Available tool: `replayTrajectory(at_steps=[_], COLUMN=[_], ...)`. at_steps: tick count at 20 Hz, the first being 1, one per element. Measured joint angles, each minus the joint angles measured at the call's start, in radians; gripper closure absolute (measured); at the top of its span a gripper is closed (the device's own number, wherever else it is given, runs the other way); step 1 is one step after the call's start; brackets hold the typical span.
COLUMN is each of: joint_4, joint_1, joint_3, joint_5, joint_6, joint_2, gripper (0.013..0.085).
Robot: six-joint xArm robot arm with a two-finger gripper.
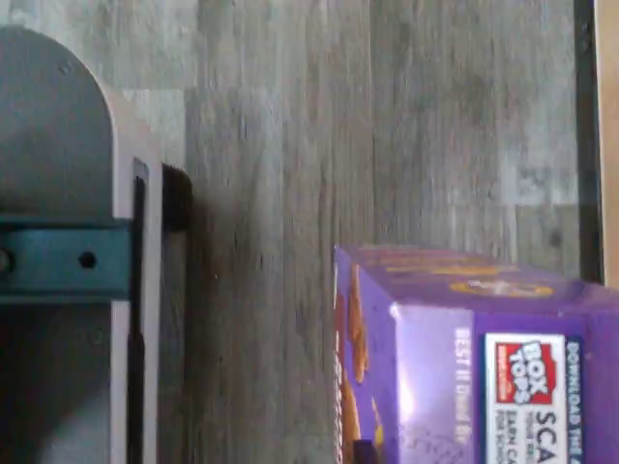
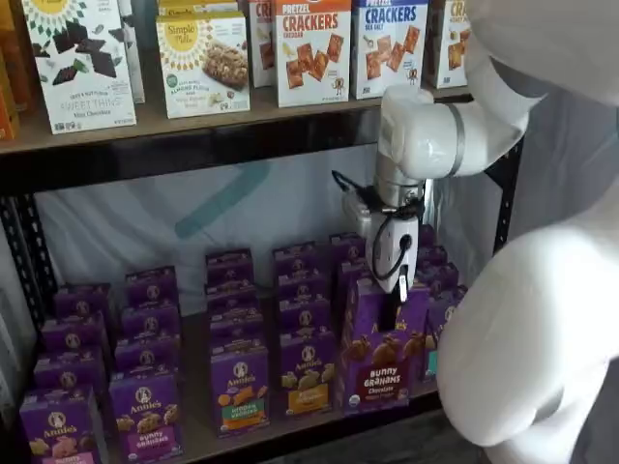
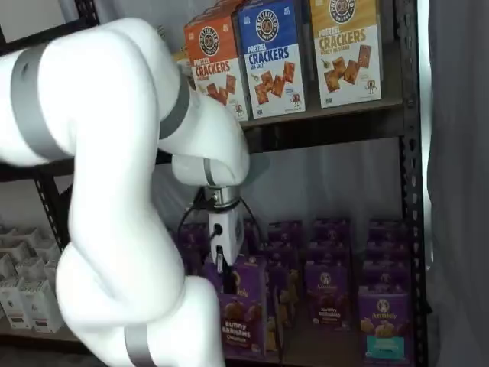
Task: Pick up the purple box with a brown patch in the center, on the bottom shelf, the fifth box from the left
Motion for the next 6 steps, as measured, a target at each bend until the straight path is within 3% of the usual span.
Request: replayTrajectory(at_steps=[6], joint_4=[0.019], joint_1=[0.034], joint_3=[0.017], joint_5=[0.135], joint_6=[0.041], joint_2=[-0.196], gripper=[0.069])
